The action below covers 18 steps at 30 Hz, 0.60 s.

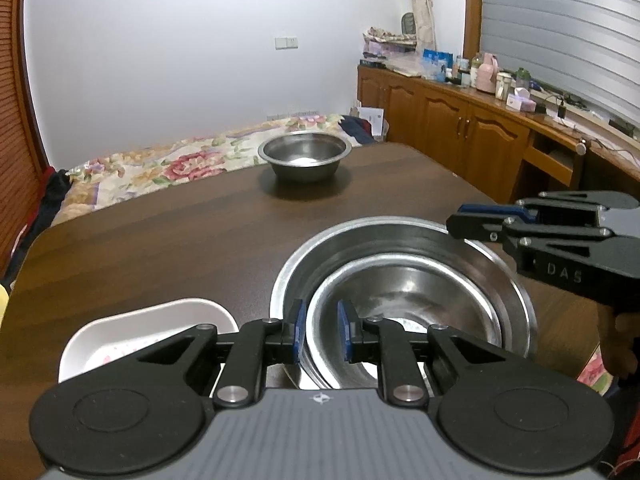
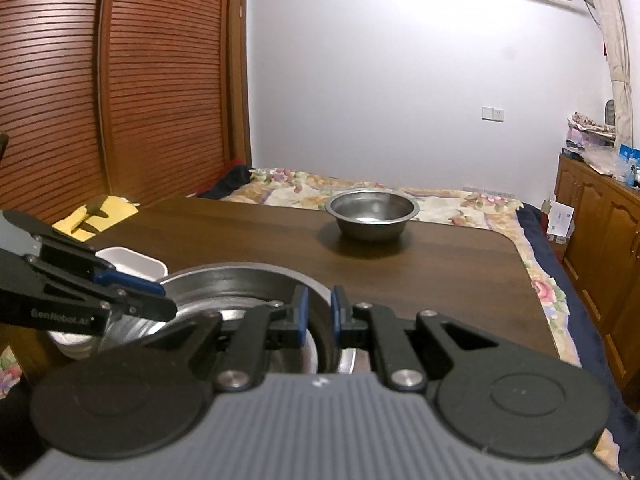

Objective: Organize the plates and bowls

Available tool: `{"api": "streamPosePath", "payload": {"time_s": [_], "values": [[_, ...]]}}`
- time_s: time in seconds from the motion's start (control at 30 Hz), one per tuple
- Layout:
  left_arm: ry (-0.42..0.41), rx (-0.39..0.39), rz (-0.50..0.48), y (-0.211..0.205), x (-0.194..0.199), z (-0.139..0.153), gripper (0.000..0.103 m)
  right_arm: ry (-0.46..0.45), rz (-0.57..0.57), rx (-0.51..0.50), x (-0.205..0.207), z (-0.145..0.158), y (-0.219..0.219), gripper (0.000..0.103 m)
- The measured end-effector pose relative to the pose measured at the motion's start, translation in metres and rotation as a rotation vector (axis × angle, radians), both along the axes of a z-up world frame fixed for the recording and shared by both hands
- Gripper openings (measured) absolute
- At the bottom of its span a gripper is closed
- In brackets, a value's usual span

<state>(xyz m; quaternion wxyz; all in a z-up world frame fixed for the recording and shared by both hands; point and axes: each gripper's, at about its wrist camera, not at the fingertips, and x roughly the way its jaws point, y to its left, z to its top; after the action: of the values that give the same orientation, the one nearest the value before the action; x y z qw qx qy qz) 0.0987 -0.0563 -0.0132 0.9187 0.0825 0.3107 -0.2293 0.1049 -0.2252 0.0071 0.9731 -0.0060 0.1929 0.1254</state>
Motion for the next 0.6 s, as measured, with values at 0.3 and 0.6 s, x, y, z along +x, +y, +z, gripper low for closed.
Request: {"api": "streamPosePath", "payload": {"time_s": [0.3,0.6], "values": [[-0.052,-0.046,0.011,0.004,-0.001,0.024,0.035,0.002,-0.003,0.007,-0.004,0.011,0.005,0.013],[-0.125,-0.042,0.008,0.000,0.015,0.053,0.046,-0.061,-0.061,0.042,-0.001,0.048,-0.014,0.041]]}}
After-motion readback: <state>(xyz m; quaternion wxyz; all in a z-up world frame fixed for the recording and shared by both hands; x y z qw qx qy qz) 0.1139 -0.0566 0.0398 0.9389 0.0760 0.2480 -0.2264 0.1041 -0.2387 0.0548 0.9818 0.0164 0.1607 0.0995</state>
